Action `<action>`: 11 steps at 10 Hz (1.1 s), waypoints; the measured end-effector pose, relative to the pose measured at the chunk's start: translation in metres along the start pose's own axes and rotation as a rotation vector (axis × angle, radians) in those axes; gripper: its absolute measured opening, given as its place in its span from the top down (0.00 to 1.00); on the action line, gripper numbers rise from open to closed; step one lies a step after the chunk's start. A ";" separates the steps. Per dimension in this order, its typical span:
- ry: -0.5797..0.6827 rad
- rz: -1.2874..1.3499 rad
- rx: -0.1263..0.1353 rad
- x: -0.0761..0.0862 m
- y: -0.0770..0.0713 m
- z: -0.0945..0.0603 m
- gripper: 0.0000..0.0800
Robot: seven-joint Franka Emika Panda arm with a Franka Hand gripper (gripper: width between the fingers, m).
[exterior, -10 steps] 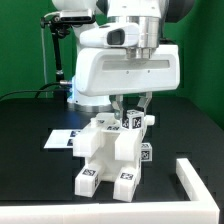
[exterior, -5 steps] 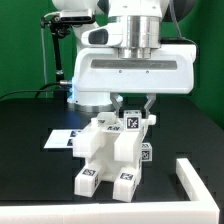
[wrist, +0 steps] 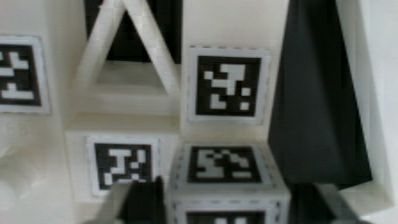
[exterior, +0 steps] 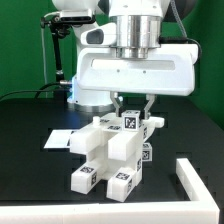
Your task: Assemble chair
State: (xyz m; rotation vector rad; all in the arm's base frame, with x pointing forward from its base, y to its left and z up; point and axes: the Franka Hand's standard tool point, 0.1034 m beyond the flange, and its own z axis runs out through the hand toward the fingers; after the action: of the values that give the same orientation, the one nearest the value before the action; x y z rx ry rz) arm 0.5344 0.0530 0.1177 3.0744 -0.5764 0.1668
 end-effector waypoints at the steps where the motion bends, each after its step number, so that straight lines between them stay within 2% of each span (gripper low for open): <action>1: -0.004 -0.083 -0.002 0.000 0.001 0.000 0.42; 2: -0.005 -0.126 -0.001 -0.001 0.000 0.000 0.24; 3: -0.003 -0.180 -0.001 -0.001 -0.001 0.000 0.20; 5: -0.003 -0.349 -0.002 0.000 0.000 0.000 0.19; 7: -0.005 -0.603 -0.024 -0.002 -0.004 -0.001 0.19; 11: -0.002 -0.977 -0.027 0.002 -0.010 -0.002 0.19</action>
Offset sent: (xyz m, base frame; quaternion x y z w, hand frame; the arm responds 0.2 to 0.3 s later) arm 0.0000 0.0000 0.0000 0.0000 0.0000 -0.1938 0.9810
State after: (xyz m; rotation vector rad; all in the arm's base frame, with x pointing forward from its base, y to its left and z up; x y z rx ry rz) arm 0.5393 0.0621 0.1194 2.9167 0.9102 0.1273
